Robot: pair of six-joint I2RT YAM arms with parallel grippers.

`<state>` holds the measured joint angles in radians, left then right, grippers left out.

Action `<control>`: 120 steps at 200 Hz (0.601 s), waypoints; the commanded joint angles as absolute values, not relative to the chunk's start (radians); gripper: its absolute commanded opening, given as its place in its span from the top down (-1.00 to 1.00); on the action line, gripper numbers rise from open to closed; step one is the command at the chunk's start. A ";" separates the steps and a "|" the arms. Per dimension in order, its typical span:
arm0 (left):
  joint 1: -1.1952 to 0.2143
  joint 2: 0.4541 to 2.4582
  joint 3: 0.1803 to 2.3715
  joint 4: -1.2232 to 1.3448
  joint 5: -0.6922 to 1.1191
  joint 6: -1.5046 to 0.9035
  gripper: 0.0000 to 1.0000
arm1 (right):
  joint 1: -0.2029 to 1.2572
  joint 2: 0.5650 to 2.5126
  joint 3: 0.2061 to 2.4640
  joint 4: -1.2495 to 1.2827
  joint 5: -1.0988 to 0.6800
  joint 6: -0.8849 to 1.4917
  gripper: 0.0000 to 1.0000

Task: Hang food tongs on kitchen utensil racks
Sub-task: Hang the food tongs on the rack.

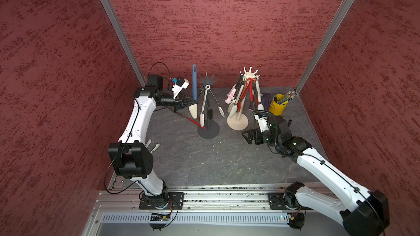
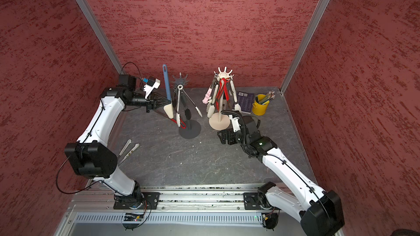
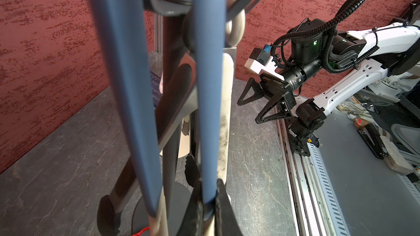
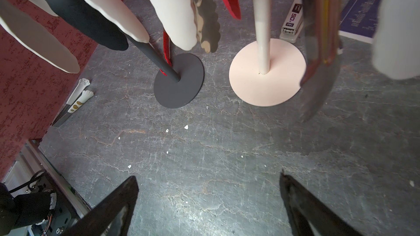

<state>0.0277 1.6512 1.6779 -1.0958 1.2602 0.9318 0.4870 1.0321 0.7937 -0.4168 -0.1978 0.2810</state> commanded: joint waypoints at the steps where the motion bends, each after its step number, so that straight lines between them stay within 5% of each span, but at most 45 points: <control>1: 0.030 1.659 1.722 -1.077 1.311 0.914 1.00 | 0.480 1.017 0.796 -0.417 -0.200 0.287 -0.97; 120: -0.032 1.734 1.796 -1.224 1.274 0.975 1.00 | 0.480 1.000 0.787 -0.407 -0.211 0.287 -0.97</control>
